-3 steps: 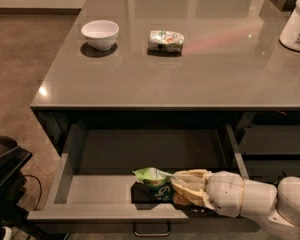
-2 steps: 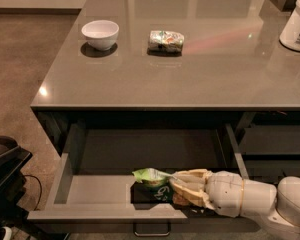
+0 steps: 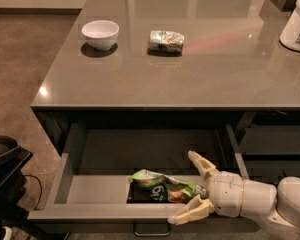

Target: Place green rice chip bag into top drawer

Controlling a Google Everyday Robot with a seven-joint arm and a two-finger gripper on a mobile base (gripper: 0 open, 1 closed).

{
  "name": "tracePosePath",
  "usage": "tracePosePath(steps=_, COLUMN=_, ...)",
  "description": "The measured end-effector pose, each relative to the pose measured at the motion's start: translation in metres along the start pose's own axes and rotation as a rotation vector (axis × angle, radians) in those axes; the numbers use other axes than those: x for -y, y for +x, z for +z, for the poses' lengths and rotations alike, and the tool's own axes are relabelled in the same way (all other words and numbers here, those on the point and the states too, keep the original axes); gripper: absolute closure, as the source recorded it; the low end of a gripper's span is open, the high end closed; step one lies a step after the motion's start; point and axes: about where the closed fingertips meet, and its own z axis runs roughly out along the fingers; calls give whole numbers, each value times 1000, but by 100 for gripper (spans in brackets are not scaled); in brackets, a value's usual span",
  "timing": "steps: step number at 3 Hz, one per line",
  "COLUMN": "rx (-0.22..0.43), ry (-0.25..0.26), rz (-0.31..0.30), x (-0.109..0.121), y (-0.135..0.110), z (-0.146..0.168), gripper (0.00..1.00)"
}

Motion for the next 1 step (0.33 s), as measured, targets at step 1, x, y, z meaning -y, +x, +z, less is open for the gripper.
tracePosePath(steps=1, rx=0, ry=0, rz=0, x=0, y=0, z=0, gripper=0)
